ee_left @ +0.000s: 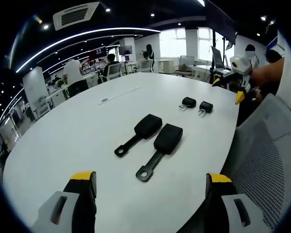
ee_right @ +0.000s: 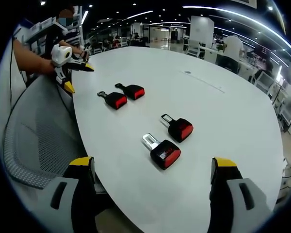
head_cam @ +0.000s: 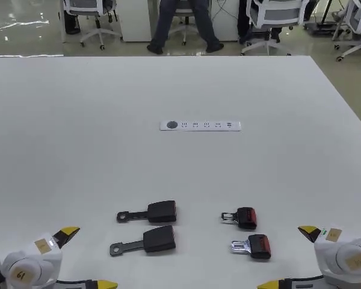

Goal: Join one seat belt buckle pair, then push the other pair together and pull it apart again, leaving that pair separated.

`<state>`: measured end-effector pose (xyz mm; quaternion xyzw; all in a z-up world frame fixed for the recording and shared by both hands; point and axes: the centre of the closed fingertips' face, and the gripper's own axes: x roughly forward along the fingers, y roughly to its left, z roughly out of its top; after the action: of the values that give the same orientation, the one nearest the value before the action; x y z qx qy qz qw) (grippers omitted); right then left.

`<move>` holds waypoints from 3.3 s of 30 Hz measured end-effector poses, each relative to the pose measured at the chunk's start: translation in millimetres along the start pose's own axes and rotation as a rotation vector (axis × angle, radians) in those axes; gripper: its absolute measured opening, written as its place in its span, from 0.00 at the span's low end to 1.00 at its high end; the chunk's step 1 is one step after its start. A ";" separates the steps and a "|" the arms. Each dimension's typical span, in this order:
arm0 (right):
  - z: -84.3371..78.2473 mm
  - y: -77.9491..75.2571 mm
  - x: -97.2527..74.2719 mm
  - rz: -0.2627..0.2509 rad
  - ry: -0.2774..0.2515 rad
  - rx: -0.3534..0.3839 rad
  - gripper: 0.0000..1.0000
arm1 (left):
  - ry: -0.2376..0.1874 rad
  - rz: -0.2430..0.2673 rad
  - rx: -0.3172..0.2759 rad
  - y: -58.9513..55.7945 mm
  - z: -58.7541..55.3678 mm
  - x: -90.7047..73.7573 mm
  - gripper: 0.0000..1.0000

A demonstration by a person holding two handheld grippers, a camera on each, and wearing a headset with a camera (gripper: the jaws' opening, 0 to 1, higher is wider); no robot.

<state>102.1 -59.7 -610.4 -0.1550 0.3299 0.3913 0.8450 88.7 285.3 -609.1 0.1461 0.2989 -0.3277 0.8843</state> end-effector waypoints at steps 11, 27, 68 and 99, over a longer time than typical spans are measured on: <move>-2.9 0.4 -0.5 -0.001 0.000 0.004 0.99 | 0.005 -0.003 0.007 1.4 -2.2 0.7 0.94; -2.9 -0.9 -0.7 -0.007 -0.003 0.002 0.99 | 0.009 -0.007 0.009 -1.3 -2.4 0.0 0.95; 0.3 3.2 2.5 0.027 0.029 -0.056 0.86 | 0.039 -0.060 0.045 5.2 -5.7 -2.3 0.95; 1.0 -10.4 31.1 0.077 0.067 -0.179 0.72 | 0.152 -0.155 0.118 0.0 11.7 47.4 0.75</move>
<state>125.4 -48.5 -630.8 -0.2300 0.3275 0.4460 0.8006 122.5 256.7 -629.6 0.1987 0.3558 -0.4001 0.8209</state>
